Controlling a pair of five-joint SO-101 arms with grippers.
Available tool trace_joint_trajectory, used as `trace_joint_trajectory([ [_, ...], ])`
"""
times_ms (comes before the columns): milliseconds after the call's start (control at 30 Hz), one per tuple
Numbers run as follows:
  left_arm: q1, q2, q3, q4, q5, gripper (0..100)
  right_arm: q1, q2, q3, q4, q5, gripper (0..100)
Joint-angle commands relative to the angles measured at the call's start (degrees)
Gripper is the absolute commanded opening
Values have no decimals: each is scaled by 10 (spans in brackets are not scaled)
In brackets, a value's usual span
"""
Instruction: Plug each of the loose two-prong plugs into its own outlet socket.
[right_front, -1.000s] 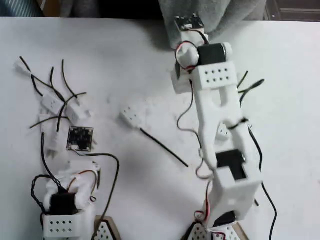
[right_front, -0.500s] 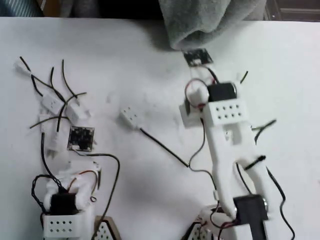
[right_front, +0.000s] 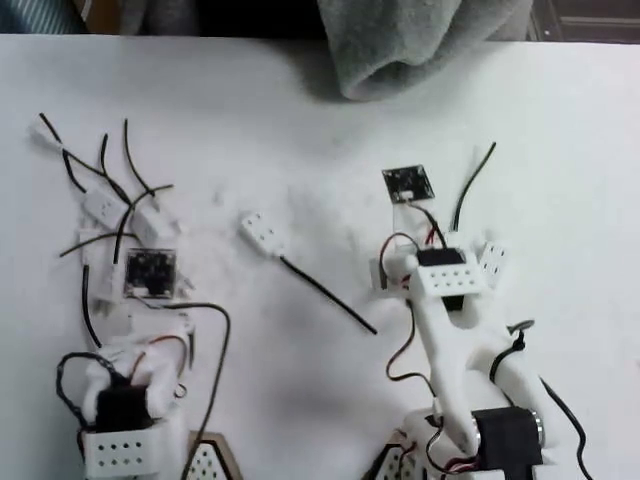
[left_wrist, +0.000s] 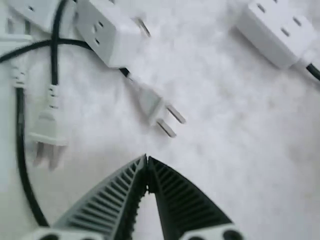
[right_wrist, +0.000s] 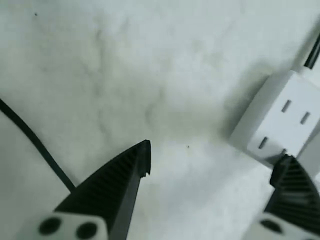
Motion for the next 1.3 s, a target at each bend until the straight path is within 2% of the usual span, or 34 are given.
trace_joint_trajectory([
  [0,-102,-4,-70,-37,-84,26,5,-21,8,-39,3,375],
  [67,-139,-5,-84,-54,-128,27,5,-21,16,-51,4,375],
  [300,-137,-5,-181,-158,-178,32,4,-20,24,-65,4,375],
  [367,-139,-1,-201,-193,-195,66,4,-20,25,-65,4,375],
  [500,-188,0,-215,-271,-185,164,4,-20,25,-66,4,375],
  [667,-231,15,-218,-317,-175,180,4,-20,25,-66,4,375],
  [833,-246,170,-288,-378,-173,180,4,-20,25,-66,4,375],
  [1000,-247,446,-499,-342,-143,183,4,-20,25,-66,4,375],
  [1267,-252,865,-944,-138,-92,184,4,-20,25,-66,4,375],
])
